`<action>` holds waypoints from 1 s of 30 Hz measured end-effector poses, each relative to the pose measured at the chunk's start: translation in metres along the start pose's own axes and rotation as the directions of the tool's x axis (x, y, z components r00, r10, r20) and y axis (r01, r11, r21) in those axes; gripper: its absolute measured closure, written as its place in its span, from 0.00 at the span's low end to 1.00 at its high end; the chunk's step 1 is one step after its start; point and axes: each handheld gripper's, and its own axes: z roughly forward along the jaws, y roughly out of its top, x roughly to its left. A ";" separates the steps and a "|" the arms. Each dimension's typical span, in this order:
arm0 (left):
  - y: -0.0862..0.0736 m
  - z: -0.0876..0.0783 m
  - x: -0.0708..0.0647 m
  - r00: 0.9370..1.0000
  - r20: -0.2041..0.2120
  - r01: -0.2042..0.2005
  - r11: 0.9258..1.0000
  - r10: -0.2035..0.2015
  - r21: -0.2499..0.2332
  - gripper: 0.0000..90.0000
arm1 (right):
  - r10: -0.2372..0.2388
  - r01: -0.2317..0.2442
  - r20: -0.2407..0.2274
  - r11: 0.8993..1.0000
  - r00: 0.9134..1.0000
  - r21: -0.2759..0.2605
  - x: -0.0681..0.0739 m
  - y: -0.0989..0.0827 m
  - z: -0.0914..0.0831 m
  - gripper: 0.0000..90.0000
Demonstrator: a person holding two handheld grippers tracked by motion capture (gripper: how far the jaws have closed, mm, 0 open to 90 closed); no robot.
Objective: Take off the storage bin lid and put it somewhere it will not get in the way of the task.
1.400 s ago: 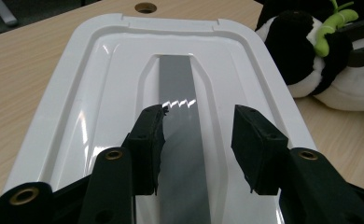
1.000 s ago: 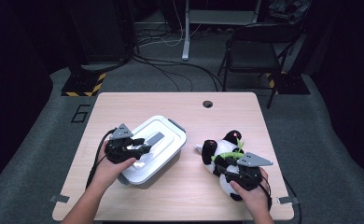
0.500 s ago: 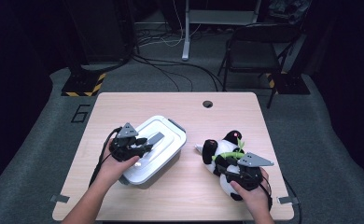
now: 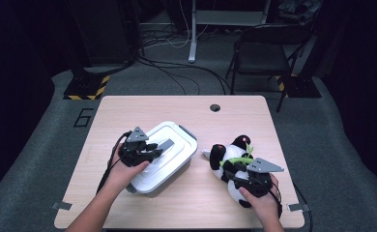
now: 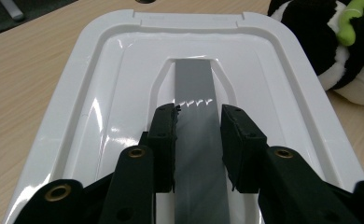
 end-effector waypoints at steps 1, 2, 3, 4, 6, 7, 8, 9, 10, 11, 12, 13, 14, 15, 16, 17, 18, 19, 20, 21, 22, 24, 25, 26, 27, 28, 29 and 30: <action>0.001 0.001 -0.002 1.000 0.002 0.004 1.000 -0.004 -0.002 0.74 | -0.001 0.001 0.000 1.000 1.000 -0.001 0.000 0.000 0.000 0.55; 0.001 0.002 -0.003 1.000 0.006 -0.002 1.000 0.002 -0.002 0.74 | -0.001 0.001 -0.001 1.000 1.000 -0.003 0.000 0.000 0.000 0.55; 0.002 0.002 -0.003 1.000 0.008 -0.002 1.000 0.002 -0.004 0.74 | 0.001 -0.001 -0.001 1.000 1.000 -0.004 0.000 0.000 0.000 0.55; 0.002 0.003 -0.004 1.000 0.011 -0.002 1.000 0.002 0.000 0.74 | 0.001 -0.001 -0.001 1.000 1.000 -0.004 -0.001 0.000 0.000 0.55; 0.004 0.003 -0.003 1.000 0.015 -0.003 1.000 0.003 0.010 0.74 | 0.000 0.000 -0.004 1.000 1.000 -0.003 -0.001 0.000 0.000 0.55; 0.005 0.003 -0.003 1.000 0.018 -0.004 1.000 0.004 0.016 0.74 | 0.002 -0.002 -0.001 1.000 1.000 -0.005 -0.001 0.000 0.000 0.55; 0.006 0.003 -0.003 1.000 0.021 0.001 1.000 -0.001 0.018 0.74 | 0.002 -0.002 -0.001 1.000 1.000 -0.004 -0.001 -0.001 0.000 0.55; 0.007 0.003 -0.003 1.000 0.021 -0.005 1.000 0.004 0.025 0.74 | 0.003 -0.003 -0.001 1.000 1.000 -0.004 -0.001 -0.001 0.000 0.55; 0.008 0.003 -0.003 1.000 0.021 -0.010 0.999 0.010 0.031 0.74 | 0.003 -0.003 0.000 1.000 1.000 -0.004 -0.001 -0.001 0.000 0.55; 0.008 0.003 -0.004 1.000 0.019 -0.012 0.999 0.011 0.032 0.74 | 0.003 -0.003 0.000 1.000 1.000 -0.005 -0.002 -0.001 0.000 0.55; 0.009 0.003 -0.004 1.000 0.018 -0.014 0.999 0.014 0.034 0.74 | 0.003 -0.003 0.000 1.000 1.000 -0.005 -0.002 -0.001 0.000 0.55; 0.010 0.002 -0.004 1.000 0.019 -0.017 0.999 0.017 0.038 0.74 | 0.003 -0.003 0.000 1.000 1.000 -0.005 -0.002 -0.001 0.000 0.55; 0.011 0.002 -0.004 1.000 0.018 -0.015 0.999 0.014 0.037 0.74 | 0.003 -0.003 0.001 1.000 1.000 -0.005 -0.002 -0.001 0.000 0.55; 0.011 0.001 -0.004 1.000 0.019 -0.013 0.999 0.012 0.033 0.74 | 0.003 -0.003 0.000 1.000 1.000 -0.005 -0.002 -0.001 0.000 0.55; 0.012 0.001 -0.004 1.000 0.020 -0.013 0.999 0.012 0.035 0.74 | 0.003 -0.003 0.000 1.000 1.000 -0.005 -0.002 -0.001 0.000 0.55; 0.013 0.000 -0.004 1.000 0.021 -0.014 0.999 0.013 0.031 0.74 | 0.003 -0.003 0.000 1.000 1.000 -0.001 -0.002 -0.001 -0.001 0.55; 0.014 -0.002 -0.004 1.000 0.021 -0.015 0.999 0.015 0.028 0.74 | 0.003 -0.003 0.001 1.000 1.000 -0.004 -0.001 -0.001 0.000 0.55; 0.015 -0.003 -0.005 1.000 0.019 -0.017 1.000 0.016 0.022 0.74 | 0.002 -0.002 0.001 1.000 1.000 -0.005 -0.001 -0.001 0.000 0.55; 0.016 -0.004 -0.005 1.000 0.017 -0.017 1.000 0.016 0.018 0.74 | 0.002 -0.002 0.001 1.000 1.000 -0.005 -0.001 -0.001 0.000 0.55; 0.017 -0.005 -0.005 1.000 0.017 -0.018 1.000 0.018 0.015 0.74 | 0.002 -0.002 0.001 1.000 1.000 -0.005 -0.001 -0.001 0.000 0.55; 0.018 -0.006 -0.005 1.000 0.019 -0.021 1.000 0.020 0.018 0.74 | 0.002 -0.002 0.001 1.000 1.000 -0.005 -0.002 -0.001 0.000 0.55; 0.020 -0.007 -0.004 1.000 0.016 -0.017 1.000 0.017 0.018 0.74 | 0.002 -0.002 0.000 1.000 1.000 -0.005 -0.002 -0.001 0.000 0.55; 0.021 -0.007 -0.003 1.000 0.017 -0.020 1.000 0.019 0.021 0.74 | 0.002 -0.002 0.001 1.000 1.000 -0.005 -0.002 -0.001 0.000 0.55; 0.022 -0.008 -0.003 1.000 0.015 -0.021 1.000 0.020 0.020 0.74 | 0.002 -0.002 0.001 1.000 1.000 -0.005 -0.001 -0.001 0.000 0.55; 0.022 -0.009 -0.003 1.000 0.013 -0.017 1.000 0.017 0.017 0.74 | 0.001 -0.001 0.001 1.000 1.000 -0.006 -0.001 -0.001 0.000 0.55; 0.023 -0.010 -0.003 1.000 0.010 -0.015 1.000 0.015 0.012 0.74 | 0.001 -0.001 0.001 1.000 1.000 -0.006 -0.001 -0.001 0.000 0.55; 0.024 -0.011 -0.003 1.000 0.009 -0.018 1.000 0.017 0.013 0.74 | 0.002 -0.002 0.001 1.000 1.000 -0.006 -0.001 -0.001 0.000 0.55; 0.024 -0.013 -0.002 1.000 0.008 -0.016 1.000 0.016 0.009 0.74 | 0.002 -0.002 0.002 1.000 1.000 -0.006 -0.001 -0.001 0.000 0.55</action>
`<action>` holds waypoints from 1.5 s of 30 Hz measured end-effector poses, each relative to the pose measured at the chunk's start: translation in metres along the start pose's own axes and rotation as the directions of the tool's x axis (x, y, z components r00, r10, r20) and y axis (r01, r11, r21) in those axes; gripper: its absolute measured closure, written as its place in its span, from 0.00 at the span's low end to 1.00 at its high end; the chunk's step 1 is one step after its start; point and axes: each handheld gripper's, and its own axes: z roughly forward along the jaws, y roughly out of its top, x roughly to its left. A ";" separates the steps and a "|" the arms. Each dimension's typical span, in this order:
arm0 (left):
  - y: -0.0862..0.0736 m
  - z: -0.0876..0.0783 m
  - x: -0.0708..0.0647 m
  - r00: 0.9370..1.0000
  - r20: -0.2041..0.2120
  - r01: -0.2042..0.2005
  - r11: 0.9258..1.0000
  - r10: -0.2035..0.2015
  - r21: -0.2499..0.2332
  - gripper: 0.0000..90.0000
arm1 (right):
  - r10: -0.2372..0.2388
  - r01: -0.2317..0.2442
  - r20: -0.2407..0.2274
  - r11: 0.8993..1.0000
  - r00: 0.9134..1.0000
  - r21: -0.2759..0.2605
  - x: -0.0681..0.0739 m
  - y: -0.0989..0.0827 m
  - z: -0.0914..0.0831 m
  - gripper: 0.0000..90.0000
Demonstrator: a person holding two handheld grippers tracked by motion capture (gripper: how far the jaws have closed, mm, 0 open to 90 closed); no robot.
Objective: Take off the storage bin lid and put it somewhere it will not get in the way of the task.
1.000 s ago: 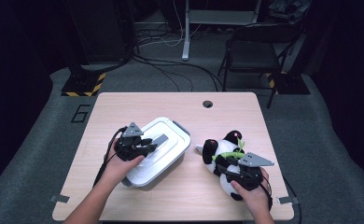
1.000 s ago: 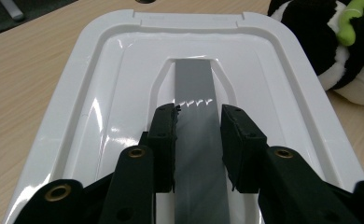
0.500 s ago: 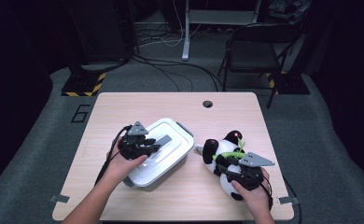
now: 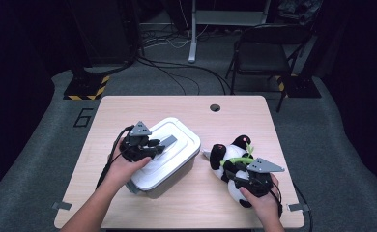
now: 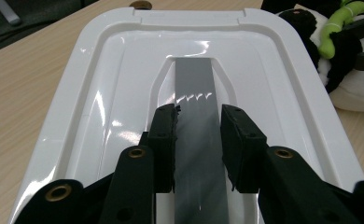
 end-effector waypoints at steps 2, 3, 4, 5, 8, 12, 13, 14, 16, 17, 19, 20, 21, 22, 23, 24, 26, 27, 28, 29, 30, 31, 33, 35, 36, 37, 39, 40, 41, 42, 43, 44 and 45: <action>0.001 -0.002 0.001 1.000 -0.005 -0.001 1.000 0.001 0.003 0.74 | 0.000 0.000 -0.001 1.000 1.000 0.000 0.000 0.000 0.000 0.55; 0.001 -0.004 0.002 1.000 -0.009 0.001 1.000 -0.001 0.000 0.74 | 0.000 0.000 -0.001 1.000 1.000 -0.001 0.000 0.000 0.000 0.55; 0.001 -0.005 0.003 1.000 -0.011 0.003 1.000 -0.003 0.001 0.74 | 0.000 0.000 -0.001 1.000 1.000 -0.001 0.000 0.000 0.000 0.55; 0.001 -0.007 0.005 1.000 -0.013 0.006 1.000 -0.006 -0.001 0.74 | 0.000 0.000 -0.001 1.000 1.000 -0.001 0.000 0.000 0.000 0.55; 0.001 -0.012 0.009 1.000 -0.024 0.013 1.000 -0.013 -0.006 0.74 | -0.001 0.001 -0.001 1.000 1.000 0.000 0.000 0.000 0.000 0.55; -0.001 -0.019 0.017 0.999 -0.042 0.015 1.000 -0.015 -0.005 0.74 | 0.000 0.000 0.000 1.000 1.000 0.000 0.000 0.000 0.000 0.55; -0.002 -0.020 0.018 0.999 -0.046 0.024 1.000 -0.024 -0.012 0.74 | -0.001 0.001 0.000 1.000 1.000 0.000 0.000 0.000 0.000 0.55; -0.002 -0.023 0.021 0.998 -0.048 0.028 1.000 -0.028 -0.010 0.74 | 0.000 0.000 0.000 1.000 1.000 0.000 0.000 0.000 0.000 0.55; -0.004 -0.027 0.025 0.998 -0.059 0.034 0.999 -0.035 -0.013 0.74 | -0.001 0.001 0.000 1.000 1.000 -0.001 0.000 0.000 0.000 0.55; -0.005 -0.028 0.027 0.997 -0.062 0.039 0.999 -0.040 -0.018 0.74 | -0.001 0.001 0.000 1.000 1.000 -0.001 0.000 0.000 0.000 0.55; -0.007 -0.031 0.031 0.997 -0.070 0.044 0.999 -0.045 -0.016 0.74 | -0.001 0.001 0.000 1.000 1.000 -0.001 0.000 0.000 0.000 0.55; -0.008 -0.032 0.033 0.996 -0.076 0.051 0.999 -0.052 -0.019 0.74 | 0.000 0.000 0.000 1.000 1.000 -0.001 0.000 0.000 0.000 0.55; -0.010 -0.034 0.035 0.995 -0.081 0.057 0.998 -0.059 -0.022 0.74 | -0.001 0.001 0.000 1.000 1.000 -0.001 0.000 0.000 0.000 0.55; -0.011 -0.035 0.037 0.994 -0.082 0.066 0.998 -0.068 -0.025 0.74 | -0.002 0.002 0.000 1.000 1.000 -0.001 0.000 0.000 0.000 0.55; -0.012 -0.036 0.039 0.994 -0.088 0.069 0.997 -0.071 -0.027 0.74 | -0.001 0.001 0.000 1.000 1.000 -0.001 0.000 0.000 0.000 0.55; -0.013 -0.038 0.041 0.993 -0.093 0.075 0.997 -0.078 -0.030 0.74 | 0.000 0.000 0.000 1.000 1.000 -0.001 0.000 0.000 0.000 0.55; -0.015 -0.041 0.045 0.991 -0.102 0.079 0.996 -0.082 -0.029 0.74 | -0.001 0.001 0.000 1.000 1.000 -0.001 0.000 0.000 0.000 0.55; -0.017 -0.042 0.046 0.990 -0.105 0.091 0.995 -0.094 -0.035 0.74 | -0.002 0.002 0.001 1.000 1.000 -0.001 0.000 0.000 0.000 0.55; -0.018 -0.043 0.049 0.989 -0.112 0.094 0.995 -0.097 -0.037 0.74 | -0.001 0.001 0.001 1.000 1.000 -0.001 0.000 0.000 0.000 0.55; -0.019 -0.045 0.051 0.988 -0.114 0.099 0.994 -0.103 -0.037 0.74 | 0.000 0.000 0.000 1.000 1.000 -0.002 0.000 0.000 0.000 0.55; -0.021 -0.046 0.053 0.987 -0.119 0.106 0.994 -0.110 -0.036 0.74 | 0.000 0.000 0.000 1.000 1.000 -0.002 0.000 0.000 0.000 0.55; -0.022 -0.047 0.055 0.986 -0.124 0.112 0.993 -0.116 -0.038 0.74 | 0.000 0.000 0.000 1.000 1.000 -0.003 0.000 0.000 0.000 0.55; -0.025 -0.050 0.060 0.983 -0.133 0.124 0.991 -0.129 -0.041 0.74 | 0.000 0.000 0.001 1.000 1.000 -0.003 0.000 0.000 0.000 0.55; -0.028 -0.053 0.064 0.980 -0.141 0.136 0.990 -0.142 -0.047 0.74 | 0.001 -0.001 0.000 1.000 1.000 -0.003 0.000 -0.001 0.000 0.55; -0.030 -0.054 0.067 0.977 -0.148 0.146 0.988 -0.152 -0.049 0.74 | 0.001 -0.001 0.001 1.000 1.000 -0.003 0.000 -0.001 0.000 0.55; -0.031 -0.056 0.068 0.977 -0.149 0.149 0.988 -0.155 -0.046 0.74 | 0.001 -0.001 0.000 1.000 1.000 -0.003 0.000 -0.001 0.000 0.55; -0.034 -0.059 0.072 0.974 -0.157 0.157 0.986 -0.163 -0.051 0.74 | 0.003 -0.003 0.000 1.000 1.000 -0.003 0.000 -0.001 0.000 0.55; -0.036 -0.061 0.074 0.972 -0.160 0.163 0.985 -0.169 -0.052 0.74 | 0.003 -0.003 0.001 1.000 1.000 -0.004 0.000 -0.001 0.000 0.55; -0.037 -0.063 0.076 0.971 -0.165 0.168 0.984 -0.175 -0.052 0.74 | 0.002 -0.002 0.001 1.000 1.000 -0.003 0.000 -0.001 0.000 0.55; -0.039 -0.064 0.078 0.969 -0.169 0.172 0.983 -0.179 -0.055 0.74 | 0.003 -0.003 0.002 1.000 1.000 -0.004 0.000 -0.001 0.000 0.55; -0.041 -0.065 0.079 0.966 -0.175 0.183 0.981 -0.191 -0.060 0.74 | 0.003 -0.003 0.001 1.000 1.000 -0.003 0.000 -0.001 0.000 0.55; -0.043 -0.067 0.081 0.965 -0.179 0.184 0.981 -0.192 -0.063 0.74 | 0.002 -0.002 0.001 1.000 1.000 -0.005 0.000 -0.001 0.000 0.55; -0.044 -0.068 0.083 0.962 -0.185 0.190 0.979 -0.199 -0.068 0.74 | 0.003 -0.003 0.001 1.000 1.000 -0.005 0.000 -0.001 0.000 0.55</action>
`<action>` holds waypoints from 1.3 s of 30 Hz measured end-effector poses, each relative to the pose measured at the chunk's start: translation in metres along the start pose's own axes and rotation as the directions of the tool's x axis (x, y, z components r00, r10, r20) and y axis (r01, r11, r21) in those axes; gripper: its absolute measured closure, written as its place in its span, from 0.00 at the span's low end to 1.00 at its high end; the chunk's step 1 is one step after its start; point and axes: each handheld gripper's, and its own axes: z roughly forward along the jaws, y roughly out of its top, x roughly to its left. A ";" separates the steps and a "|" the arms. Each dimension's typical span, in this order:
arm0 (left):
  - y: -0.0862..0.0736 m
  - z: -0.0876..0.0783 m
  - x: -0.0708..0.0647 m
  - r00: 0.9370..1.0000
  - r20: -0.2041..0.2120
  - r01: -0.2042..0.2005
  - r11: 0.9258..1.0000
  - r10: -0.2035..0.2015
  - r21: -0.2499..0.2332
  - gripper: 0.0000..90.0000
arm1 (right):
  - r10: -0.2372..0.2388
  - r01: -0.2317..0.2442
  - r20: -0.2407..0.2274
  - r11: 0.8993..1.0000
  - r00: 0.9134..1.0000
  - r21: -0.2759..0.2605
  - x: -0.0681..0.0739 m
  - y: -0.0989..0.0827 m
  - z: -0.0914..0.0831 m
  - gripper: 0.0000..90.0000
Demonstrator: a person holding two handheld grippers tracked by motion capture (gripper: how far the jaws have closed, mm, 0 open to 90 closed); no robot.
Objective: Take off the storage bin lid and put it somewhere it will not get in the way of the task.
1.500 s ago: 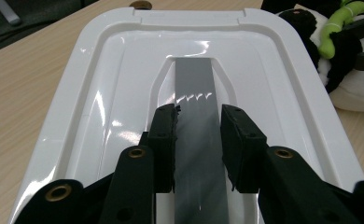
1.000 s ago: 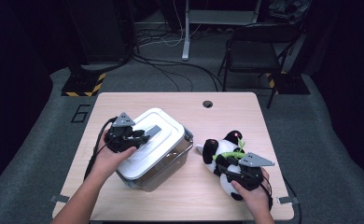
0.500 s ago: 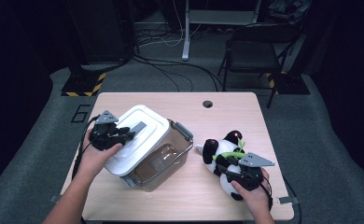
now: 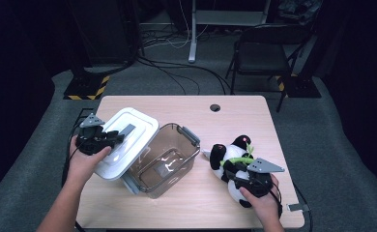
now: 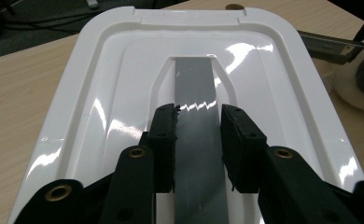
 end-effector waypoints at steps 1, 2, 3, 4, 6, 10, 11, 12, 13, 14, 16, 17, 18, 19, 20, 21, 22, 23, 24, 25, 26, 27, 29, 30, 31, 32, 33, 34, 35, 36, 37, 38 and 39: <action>-0.001 -0.002 0.002 1.000 0.000 0.006 1.000 -0.006 0.008 0.74 | 0.001 -0.001 0.000 1.000 1.000 0.000 0.000 0.000 0.000 0.55; -0.002 -0.003 0.004 1.000 -0.006 0.010 1.000 -0.010 0.005 0.74 | 0.002 -0.002 0.000 1.000 1.000 0.001 0.000 0.000 0.000 0.55; -0.004 -0.004 0.007 1.000 -0.011 0.016 1.000 -0.016 0.005 0.74 | 0.003 -0.003 0.000 1.000 1.000 0.001 0.000 0.000 0.000 0.55; -0.005 -0.004 0.008 1.000 -0.014 0.021 1.000 -0.021 0.004 0.74 | 0.000 0.000 0.000 1.000 1.000 0.002 0.000 0.000 0.000 0.55; -0.007 -0.006 0.012 0.999 -0.026 0.030 1.000 -0.030 0.001 0.74 | 0.000 0.001 -0.002 1.000 1.000 0.002 0.000 0.000 0.000 0.55; -0.011 -0.012 0.021 0.998 -0.051 0.048 0.999 -0.049 -0.005 0.74 | 0.002 -0.002 0.001 1.000 1.000 0.003 0.000 0.000 0.000 0.55; -0.012 -0.012 0.023 0.997 -0.055 0.046 0.999 -0.046 -0.005 0.74 | 0.004 -0.004 0.000 1.000 1.000 0.002 0.001 0.000 0.000 0.55; -0.013 -0.013 0.025 0.997 -0.063 0.054 0.999 -0.054 -0.005 0.74 | 0.003 -0.003 0.000 1.000 1.000 0.002 0.001 0.000 0.000 0.55; -0.015 -0.014 0.027 0.996 -0.070 0.055 0.998 -0.055 -0.010 0.74 | 0.002 -0.002 0.001 1.000 1.000 0.002 0.001 0.000 0.000 0.55; -0.016 -0.015 0.030 0.995 -0.073 0.064 0.998 -0.064 -0.004 0.74 | 0.003 -0.003 0.001 1.000 1.000 0.002 0.001 0.000 0.000 0.55; -0.019 -0.016 0.033 0.994 -0.079 0.075 0.997 -0.075 -0.005 0.74 | 0.002 -0.002 0.000 1.000 1.000 0.002 0.001 0.000 0.000 0.55; -0.020 -0.016 0.035 0.994 -0.082 0.077 0.997 -0.077 -0.004 0.74 | 0.003 -0.003 0.000 1.000 1.000 0.002 0.001 0.000 0.000 0.55; -0.022 -0.016 0.036 0.993 -0.085 0.082 0.997 -0.082 -0.007 0.74 | 0.003 -0.003 0.001 1.000 1.000 0.002 0.001 0.000 0.000 0.55; -0.023 -0.016 0.038 0.992 -0.090 0.088 0.996 -0.088 -0.008 0.74 | 0.003 -0.003 0.001 1.000 1.000 0.002 0.001 0.000 0.000 0.55; -0.025 -0.017 0.040 0.992 -0.093 0.088 0.996 -0.088 -0.003 0.74 | 0.003 -0.003 0.001 1.000 1.000 0.002 0.001 0.000 0.000 0.55; -0.026 -0.017 0.041 0.991 -0.096 0.094 0.996 -0.094 -0.005 0.74 | 0.004 -0.004 0.001 1.000 1.000 0.002 0.001 0.000 0.000 0.55; -0.027 -0.016 0.042 0.990 -0.101 0.098 0.995 -0.098 -0.011 0.74 | 0.005 -0.005 0.001 1.000 1.000 0.002 0.001 0.000 0.000 0.55; -0.029 -0.017 0.043 0.989 -0.104 0.103 0.995 -0.103 -0.008 0.74 | 0.006 -0.006 0.001 1.000 1.000 0.002 0.001 0.000 0.000 0.55; -0.030 -0.017 0.045 0.989 -0.107 0.105 0.994 -0.106 -0.009 0.74 | 0.005 -0.005 0.001 1.000 1.000 0.003 0.001 0.000 0.000 0.55; -0.032 -0.016 0.046 0.988 -0.108 0.110 0.994 -0.111 -0.013 0.74 | 0.004 -0.004 0.001 1.000 1.000 0.003 0.001 0.000 0.000 0.55; -0.034 -0.015 0.047 0.987 -0.110 0.114 0.993 -0.115 -0.014 0.74 | 0.001 -0.001 0.003 1.000 1.000 0.004 0.001 0.000 0.000 0.55; -0.036 -0.015 0.048 0.987 -0.107 0.117 0.993 -0.118 -0.009 0.74 | 0.001 -0.001 0.003 1.000 1.000 0.003 0.001 0.000 0.000 0.55; -0.039 -0.013 0.050 0.986 -0.111 0.122 0.993 -0.121 -0.004 0.74 | 0.002 -0.002 0.003 1.000 1.000 0.003 0.001 0.000 0.000 0.55; -0.042 -0.012 0.051 0.986 -0.114 0.125 0.992 -0.126 -0.007 0.74 | 0.004 -0.004 0.001 1.000 1.000 0.003 0.001 0.000 0.000 0.55; -0.043 -0.011 0.052 0.985 -0.115 0.126 0.992 -0.126 -0.004 0.74 | 0.001 -0.001 0.003 1.000 1.000 0.004 0.001 0.000 0.000 0.55; -0.045 -0.010 0.053 0.984 -0.120 0.129 0.992 -0.129 -0.006 0.74 | 0.002 -0.002 0.003 1.000 1.000 0.003 0.001 0.000 0.000 0.55; -0.047 -0.009 0.053 0.984 -0.122 0.132 0.991 -0.132 -0.009 0.74 | 0.001 -0.001 0.003 1.000 1.000 0.003 0.001 0.000 0.000 0.55; -0.048 -0.009 0.054 0.983 -0.125 0.134 0.991 -0.133 -0.003 0.74 | 0.002 -0.002 0.003 1.000 1.000 0.003 0.001 0.000 0.000 0.55; -0.050 -0.008 0.055 0.983 -0.126 0.136 0.991 -0.136 -0.008 0.74 | 0.001 -0.001 0.003 1.000 1.000 0.003 0.001 0.000 0.000 0.55; -0.052 -0.008 0.056 0.982 -0.126 0.138 0.990 -0.138 -0.006 0.74 | 0.003 -0.003 0.001 1.000 1.000 0.002 0.001 0.000 0.000 0.55; -0.054 -0.007 0.056 0.982 -0.127 0.138 0.990 -0.137 -0.004 0.74 | 0.006 -0.006 0.001 1.000 1.000 0.002 0.001 0.000 0.000 0.55; -0.056 -0.006 0.057 0.982 -0.130 0.139 0.990 -0.139 -0.006 0.74 | 0.002 -0.002 0.004 1.000 1.000 0.001 0.001 0.000 0.000 0.55; -0.057 -0.005 0.057 0.981 -0.130 0.141 0.990 -0.141 -0.006 0.74 | 0.003 -0.003 0.003 1.000 1.000 0.003 0.001 0.000 0.000 0.55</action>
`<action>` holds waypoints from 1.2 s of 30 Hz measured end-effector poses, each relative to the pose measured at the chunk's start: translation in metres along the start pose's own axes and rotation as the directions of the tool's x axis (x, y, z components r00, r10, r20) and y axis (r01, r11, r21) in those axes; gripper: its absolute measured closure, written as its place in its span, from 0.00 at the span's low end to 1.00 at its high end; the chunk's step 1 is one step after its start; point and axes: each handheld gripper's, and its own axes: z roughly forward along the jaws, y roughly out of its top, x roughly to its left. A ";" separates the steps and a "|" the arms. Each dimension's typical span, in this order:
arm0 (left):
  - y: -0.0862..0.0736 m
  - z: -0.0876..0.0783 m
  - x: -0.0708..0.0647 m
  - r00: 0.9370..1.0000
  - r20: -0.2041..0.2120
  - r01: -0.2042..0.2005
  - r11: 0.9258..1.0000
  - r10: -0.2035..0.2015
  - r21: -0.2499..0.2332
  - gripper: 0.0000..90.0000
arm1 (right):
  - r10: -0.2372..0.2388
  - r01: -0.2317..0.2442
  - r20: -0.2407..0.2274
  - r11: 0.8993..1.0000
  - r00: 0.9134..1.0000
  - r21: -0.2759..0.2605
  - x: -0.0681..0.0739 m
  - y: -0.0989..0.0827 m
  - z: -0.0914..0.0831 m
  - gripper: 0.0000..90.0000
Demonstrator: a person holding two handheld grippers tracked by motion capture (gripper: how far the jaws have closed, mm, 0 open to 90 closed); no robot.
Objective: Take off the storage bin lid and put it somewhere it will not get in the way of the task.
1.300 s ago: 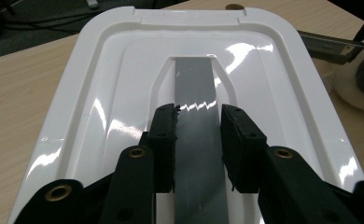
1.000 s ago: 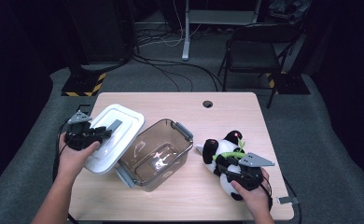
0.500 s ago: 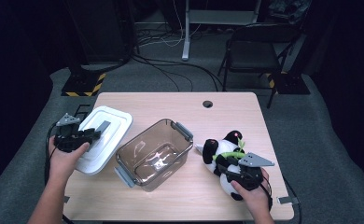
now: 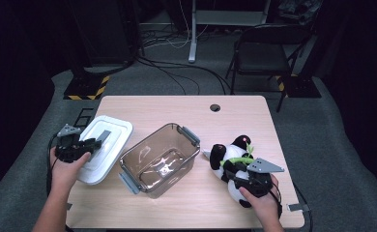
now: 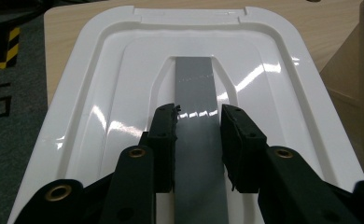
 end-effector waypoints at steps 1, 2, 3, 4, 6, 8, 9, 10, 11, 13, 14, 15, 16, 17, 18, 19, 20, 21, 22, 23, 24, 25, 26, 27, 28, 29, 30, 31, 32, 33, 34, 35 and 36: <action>-0.002 0.001 0.001 1.000 0.001 0.004 1.000 -0.004 0.004 0.74 | -0.001 0.001 0.000 1.000 1.000 0.001 0.000 0.000 0.000 0.55; -0.004 0.003 0.002 1.000 -0.002 0.005 1.000 -0.005 0.006 0.74 | -0.002 0.002 0.000 1.000 1.000 0.001 0.000 0.000 0.000 0.55; -0.006 0.004 0.003 1.000 -0.004 0.010 1.000 -0.010 0.004 0.74 | 0.000 0.000 -0.002 1.000 1.000 0.000 0.000 0.000 0.000 0.55; -0.008 0.005 0.003 1.000 -0.004 0.012 1.000 -0.012 0.006 0.74 | 0.001 -0.001 -0.001 1.000 1.000 -0.001 0.000 0.000 0.000 0.55; -0.012 0.008 0.004 1.000 -0.005 0.013 1.000 -0.013 0.006 0.74 | -0.001 0.001 0.001 1.000 1.000 0.001 0.000 0.000 0.000 0.55; -0.017 0.011 0.004 1.000 -0.009 0.014 1.000 -0.014 0.005 0.74 | -0.002 0.002 0.001 1.000 1.000 0.001 0.000 0.000 0.000 0.55; -0.019 0.013 0.005 1.000 -0.011 0.011 1.000 -0.011 0.005 0.74 | -0.001 0.001 0.001 1.000 1.000 0.001 0.000 0.000 0.000 0.55; -0.022 0.015 0.005 1.000 -0.011 0.013 1.000 -0.013 0.004 0.74 | -0.001 0.001 0.001 1.000 1.000 0.001 0.000 0.000 0.000 0.55; -0.024 0.016 0.005 1.000 -0.014 0.012 1.000 -0.012 0.005 0.74 | -0.002 0.002 0.001 1.000 1.000 0.001 0.000 0.000 0.000 0.55; -0.028 0.019 0.006 1.000 -0.017 0.013 1.000 -0.012 0.004 0.74 | -0.001 0.001 0.001 1.000 1.000 0.001 0.000 0.000 0.000 0.55; -0.029 0.020 0.006 1.000 -0.017 0.017 1.000 -0.017 0.003 0.74 | -0.001 0.001 0.001 1.000 1.000 0.000 0.000 0.000 0.000 0.55; -0.031 0.021 0.007 1.000 -0.017 0.018 1.000 -0.018 0.006 0.74 | -0.001 0.001 0.002 1.000 1.000 0.001 0.000 0.000 0.000 0.55; -0.032 0.022 0.008 1.000 -0.018 0.016 1.000 -0.016 0.008 0.74 | -0.003 0.003 0.002 1.000 1.000 0.001 0.001 0.000 0.000 0.55; -0.034 0.023 0.009 1.000 -0.018 0.020 1.000 -0.020 0.009 0.74 | -0.003 0.003 0.002 1.000 1.000 0.001 0.001 0.000 0.000 0.55; -0.035 0.024 0.010 1.000 -0.018 0.025 1.000 -0.025 0.009 0.74 | -0.003 0.003 0.003 1.000 1.000 0.001 0.001 0.000 0.000 0.55; -0.036 0.025 0.011 0.999 -0.021 0.026 1.000 -0.026 0.014 0.74 | -0.003 0.003 0.002 1.000 1.000 0.000 0.000 0.000 0.000 0.55; -0.038 0.027 0.012 0.999 -0.022 0.029 0.999 -0.029 0.017 0.74 | -0.001 0.001 0.001 1.000 1.000 0.001 0.000 0.000 0.000 0.55; -0.040 0.028 0.013 0.999 -0.024 0.035 0.999 -0.035 0.014 0.74 | -0.003 0.003 0.002 1.000 1.000 0.001 0.000 0.000 0.000 0.55; -0.041 0.029 0.013 0.999 -0.027 0.037 0.999 -0.037 0.014 0.74 | -0.003 0.003 0.002 1.000 1.000 0.001 0.000 0.000 0.000 0.55; -0.043 0.031 0.014 0.999 -0.026 0.040 0.999 -0.040 0.018 0.74 | -0.002 0.002 0.002 1.000 1.000 0.001 0.000 0.000 0.000 0.55; -0.044 0.031 0.014 0.999 -0.024 0.041 0.999 -0.041 0.030 0.74 | -0.003 0.003 0.002 1.000 1.000 0.001 0.000 0.000 0.000 0.55; -0.046 0.034 0.015 0.999 -0.029 0.043 0.999 -0.042 0.029 0.74 | -0.003 0.003 0.002 1.000 1.000 0.001 0.000 0.000 0.000 0.55; -0.047 0.035 0.015 0.999 -0.025 0.043 0.998 -0.042 0.040 0.74 | -0.004 0.004 0.002 1.000 1.000 0.001 0.000 0.000 0.000 0.55; -0.049 0.036 0.016 0.999 -0.029 0.044 0.998 -0.043 0.042 0.74 | -0.004 0.004 0.002 1.000 1.000 0.001 0.000 0.000 0.000 0.55; -0.050 0.038 0.016 0.998 -0.033 0.046 0.998 -0.044 0.050 0.74 | -0.004 0.004 0.002 1.000 1.000 0.001 0.000 0.000 0.000 0.55; -0.051 0.040 0.017 0.998 -0.034 0.048 0.998 -0.046 0.052 0.74 | -0.005 0.005 0.002 1.000 1.000 0.001 0.000 0.000 0.000 0.55; -0.052 0.041 0.017 0.998 -0.037 0.048 0.997 -0.046 0.055 0.74 | -0.006 0.006 0.001 1.000 1.000 0.001 0.000 0.000 0.000 0.55; -0.053 0.041 0.017 0.998 -0.037 0.048 0.997 -0.046 0.056 0.74 | -0.007 0.007 0.001 1.000 1.000 0.000 0.000 0.000 0.000 0.55; -0.054 0.043 0.017 0.998 -0.041 0.051 0.997 -0.049 0.051 0.74 | -0.008 0.008 0.001 1.000 1.000 0.000 0.000 0.000 0.000 0.55; -0.055 0.043 0.017 0.998 -0.039 0.050 0.997 -0.048 0.053 0.74 | -0.008 0.008 0.001 1.000 1.000 0.000 0.000 0.000 0.000 0.55; -0.056 0.044 0.017 0.998 -0.038 0.052 0.997 -0.050 0.054 0.74 | -0.008 0.008 0.001 1.000 1.000 0.000 0.000 0.000 0.000 0.55; -0.057 0.045 0.016 0.998 -0.034 0.057 0.997 -0.055 0.054 0.74 | -0.008 0.008 0.000 1.000 1.000 0.000 0.000 0.000 0.000 0.55; -0.058 0.046 0.016 0.998 -0.038 0.055 0.997 -0.053 0.049 0.74 | -0.008 0.008 0.000 1.000 1.000 0.001 0.000 0.000 0.000 0.55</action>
